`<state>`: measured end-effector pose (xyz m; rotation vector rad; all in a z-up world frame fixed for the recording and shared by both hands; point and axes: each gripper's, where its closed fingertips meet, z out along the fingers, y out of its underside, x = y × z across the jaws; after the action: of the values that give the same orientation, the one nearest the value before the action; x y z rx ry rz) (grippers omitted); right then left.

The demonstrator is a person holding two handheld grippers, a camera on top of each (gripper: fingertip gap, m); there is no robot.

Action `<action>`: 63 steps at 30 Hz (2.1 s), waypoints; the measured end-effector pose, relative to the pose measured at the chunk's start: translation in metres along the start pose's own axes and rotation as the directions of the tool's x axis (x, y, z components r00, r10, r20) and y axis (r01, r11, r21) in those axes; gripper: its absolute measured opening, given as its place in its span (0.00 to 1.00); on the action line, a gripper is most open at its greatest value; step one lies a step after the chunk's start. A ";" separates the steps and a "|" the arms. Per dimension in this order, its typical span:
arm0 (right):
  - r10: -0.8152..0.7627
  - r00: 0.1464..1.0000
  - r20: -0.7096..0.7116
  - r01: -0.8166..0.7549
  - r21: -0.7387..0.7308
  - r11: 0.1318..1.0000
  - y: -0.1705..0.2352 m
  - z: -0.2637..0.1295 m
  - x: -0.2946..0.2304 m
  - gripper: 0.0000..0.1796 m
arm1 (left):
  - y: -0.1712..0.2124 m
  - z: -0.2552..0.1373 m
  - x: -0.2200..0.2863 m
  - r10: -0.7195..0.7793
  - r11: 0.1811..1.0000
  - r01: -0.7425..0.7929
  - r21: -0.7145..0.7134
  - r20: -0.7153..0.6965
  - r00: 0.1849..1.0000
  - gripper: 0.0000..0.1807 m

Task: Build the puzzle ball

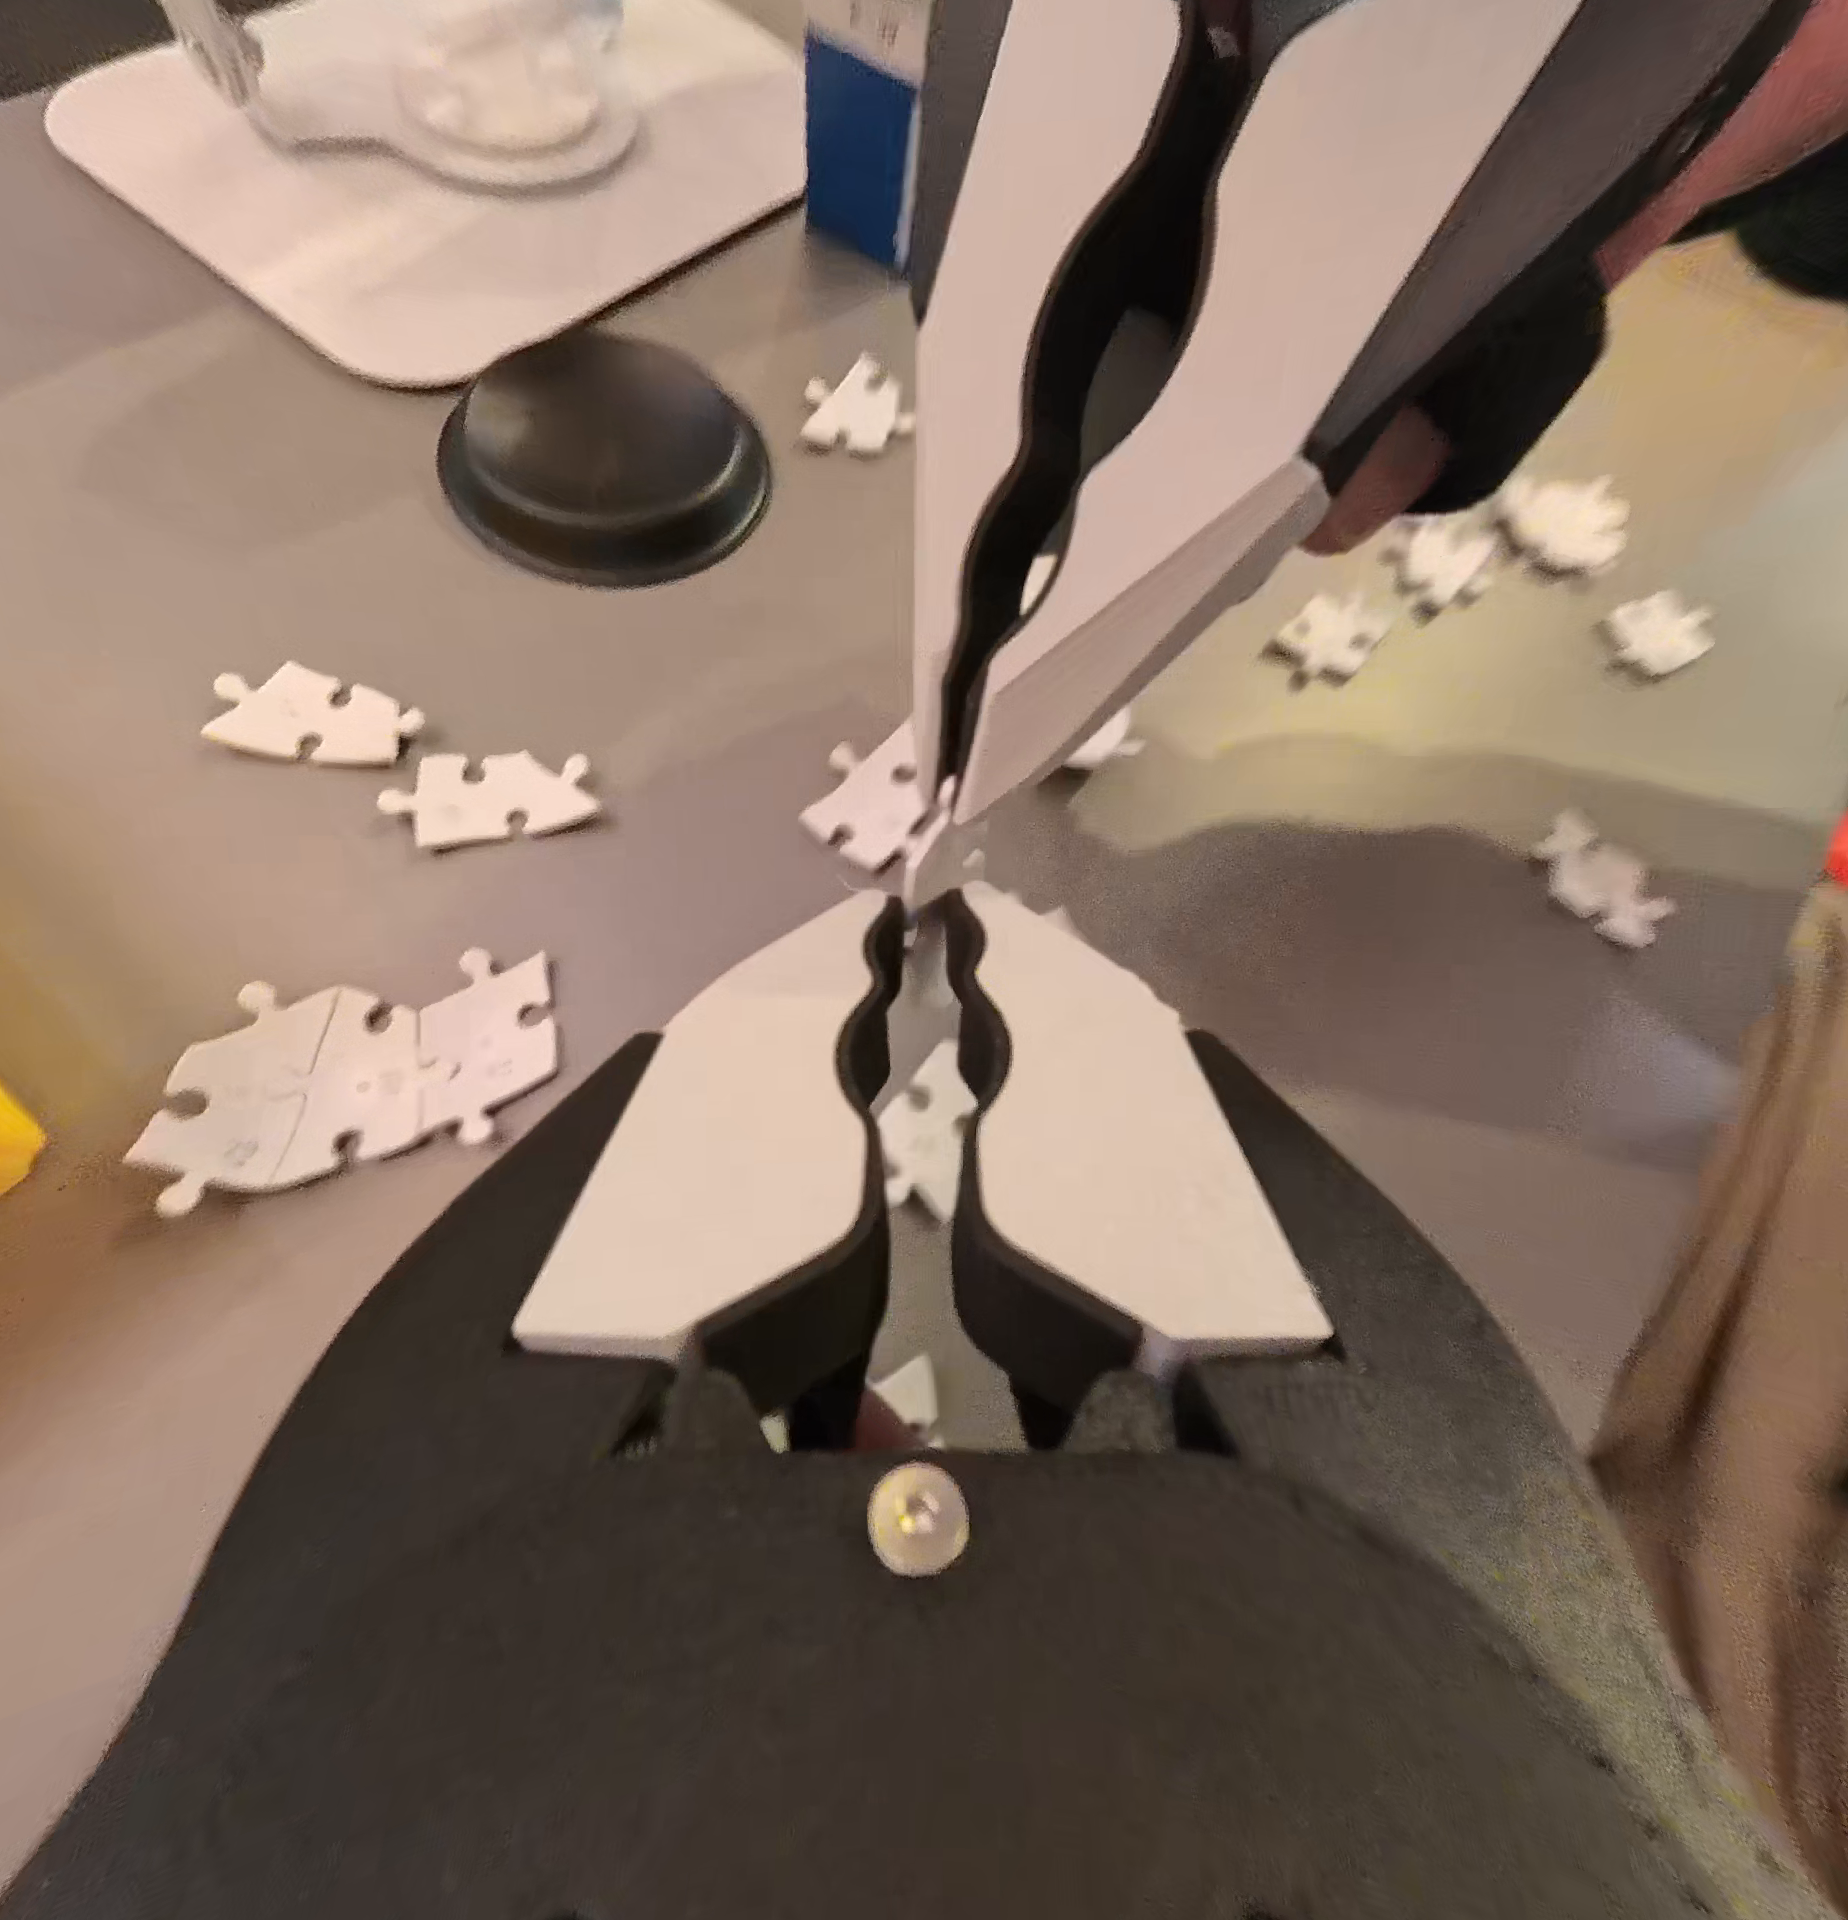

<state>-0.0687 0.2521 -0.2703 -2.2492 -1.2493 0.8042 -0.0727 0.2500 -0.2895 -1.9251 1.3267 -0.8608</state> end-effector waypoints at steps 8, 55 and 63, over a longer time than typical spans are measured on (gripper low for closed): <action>0.015 0.998 -0.058 -0.012 0.046 0.999 -0.005 -0.055 -0.002 0.01 | -0.046 0.003 0.028 -0.162 0.975 0.184 0.123 -0.171 0.972 0.01; 0.175 0.981 0.085 -0.172 -0.041 0.984 0.063 -0.042 0.016 0.00 | -0.022 0.042 0.029 -0.466 0.881 0.474 0.016 -0.156 0.871 0.01; 0.159 0.987 0.006 -0.159 -0.032 0.987 0.078 -0.038 0.014 0.00 | -0.014 0.044 0.024 -0.584 0.804 0.592 0.048 -0.122 0.802 0.01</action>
<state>0.0105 0.2216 -0.2947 -2.3967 -1.1033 0.8579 -0.0229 0.2370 -0.3000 -2.2872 0.7078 -1.3033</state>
